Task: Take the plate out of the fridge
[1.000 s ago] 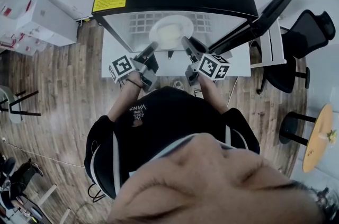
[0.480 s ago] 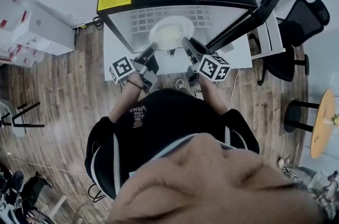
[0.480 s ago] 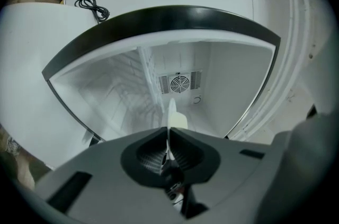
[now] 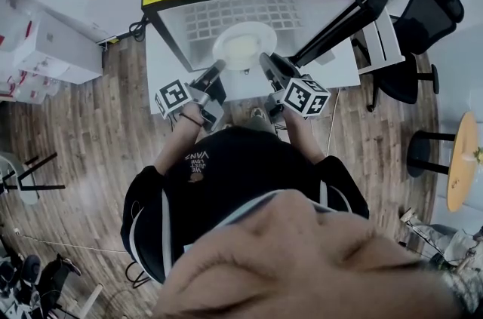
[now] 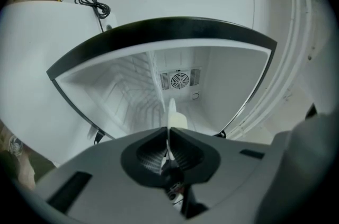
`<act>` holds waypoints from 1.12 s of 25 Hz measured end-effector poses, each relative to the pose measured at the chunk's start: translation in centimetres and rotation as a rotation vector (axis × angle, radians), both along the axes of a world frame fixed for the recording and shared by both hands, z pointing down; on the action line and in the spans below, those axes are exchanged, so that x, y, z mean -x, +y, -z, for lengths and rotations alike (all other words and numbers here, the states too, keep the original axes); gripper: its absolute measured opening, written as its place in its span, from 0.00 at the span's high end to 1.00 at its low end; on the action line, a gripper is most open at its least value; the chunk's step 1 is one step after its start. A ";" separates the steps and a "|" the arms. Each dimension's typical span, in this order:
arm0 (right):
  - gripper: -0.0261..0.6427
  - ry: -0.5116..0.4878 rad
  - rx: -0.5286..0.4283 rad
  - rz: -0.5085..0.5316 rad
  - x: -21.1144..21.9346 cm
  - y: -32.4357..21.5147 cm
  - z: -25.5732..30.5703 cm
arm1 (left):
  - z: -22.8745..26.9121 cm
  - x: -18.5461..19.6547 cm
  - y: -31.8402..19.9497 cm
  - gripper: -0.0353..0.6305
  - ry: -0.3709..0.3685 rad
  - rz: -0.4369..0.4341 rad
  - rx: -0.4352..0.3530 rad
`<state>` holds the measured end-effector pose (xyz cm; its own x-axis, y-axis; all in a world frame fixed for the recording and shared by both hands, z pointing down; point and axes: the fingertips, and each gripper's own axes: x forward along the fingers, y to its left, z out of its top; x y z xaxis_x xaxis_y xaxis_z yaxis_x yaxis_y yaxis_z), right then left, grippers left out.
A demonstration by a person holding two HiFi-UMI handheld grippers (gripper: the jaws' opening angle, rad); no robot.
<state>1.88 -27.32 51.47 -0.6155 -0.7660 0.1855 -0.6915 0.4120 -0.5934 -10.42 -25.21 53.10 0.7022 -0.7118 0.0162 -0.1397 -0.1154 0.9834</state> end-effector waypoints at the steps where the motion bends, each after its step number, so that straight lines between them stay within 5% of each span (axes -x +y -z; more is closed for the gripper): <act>1: 0.78 0.001 0.001 -0.003 0.0 0.2 -0.1 | -0.1 0.0 0.2 0.90 -0.002 -0.001 0.003; 28: 0.79 0.007 -0.004 0.030 -2.4 4.2 0.7 | 0.5 -2.5 4.6 0.90 0.013 0.024 0.006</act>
